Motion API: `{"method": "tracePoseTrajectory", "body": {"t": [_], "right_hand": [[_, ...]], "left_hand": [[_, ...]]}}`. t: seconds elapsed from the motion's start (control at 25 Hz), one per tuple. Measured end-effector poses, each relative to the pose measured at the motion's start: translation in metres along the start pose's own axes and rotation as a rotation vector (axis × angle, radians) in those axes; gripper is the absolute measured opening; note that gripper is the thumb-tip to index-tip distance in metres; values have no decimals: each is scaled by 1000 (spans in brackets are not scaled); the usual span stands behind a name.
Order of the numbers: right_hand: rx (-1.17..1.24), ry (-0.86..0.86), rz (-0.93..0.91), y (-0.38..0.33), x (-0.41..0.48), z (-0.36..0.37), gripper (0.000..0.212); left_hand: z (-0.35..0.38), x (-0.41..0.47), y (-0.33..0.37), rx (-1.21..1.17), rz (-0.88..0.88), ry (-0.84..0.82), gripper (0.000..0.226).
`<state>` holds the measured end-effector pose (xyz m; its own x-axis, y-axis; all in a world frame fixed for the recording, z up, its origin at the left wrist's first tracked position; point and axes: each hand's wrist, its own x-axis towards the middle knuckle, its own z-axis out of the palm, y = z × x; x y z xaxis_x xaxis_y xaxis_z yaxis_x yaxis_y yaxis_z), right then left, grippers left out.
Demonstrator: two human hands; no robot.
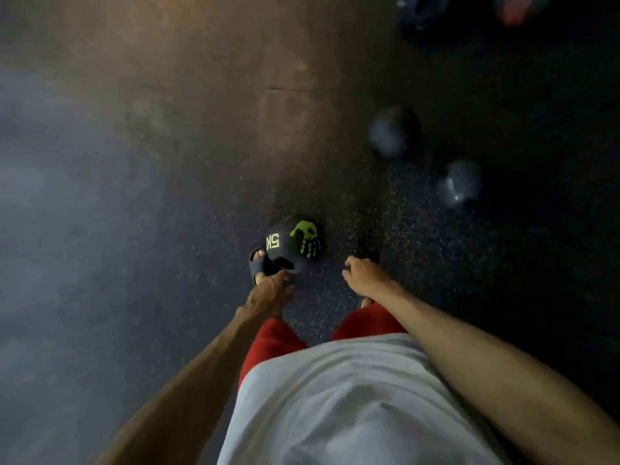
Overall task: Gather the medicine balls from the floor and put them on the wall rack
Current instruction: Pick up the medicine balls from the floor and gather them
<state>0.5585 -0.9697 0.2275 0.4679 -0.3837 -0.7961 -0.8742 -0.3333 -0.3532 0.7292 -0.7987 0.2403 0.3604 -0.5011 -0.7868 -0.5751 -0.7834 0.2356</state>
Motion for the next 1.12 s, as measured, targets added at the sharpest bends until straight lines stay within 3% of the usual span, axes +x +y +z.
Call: {"method": "tracePoseTrajectory", "body": {"t": [0.08,0.2,0.4,0.68,0.88,1.12], "right_hand": [[62,15,85,-21,10,12,36],[164,50,234,-54,26,39,35],[445,92,422,-115,54,98,35],[797,208,586,-154,182,206,42],[925,236,695,-158,304,269,74],[982,285,682,-165,367,297,102]], "left_hand": [[-29,27,-16,112,66,-27,34],[-74,74,-47,352,308,-149,39],[-123,153,-90,621,433,-287,40],[-59,260,-121,804,526,-371,45],[-5,353,-148,848,484,-395,70],[27,440,-154,747,464,-413,95]]}}
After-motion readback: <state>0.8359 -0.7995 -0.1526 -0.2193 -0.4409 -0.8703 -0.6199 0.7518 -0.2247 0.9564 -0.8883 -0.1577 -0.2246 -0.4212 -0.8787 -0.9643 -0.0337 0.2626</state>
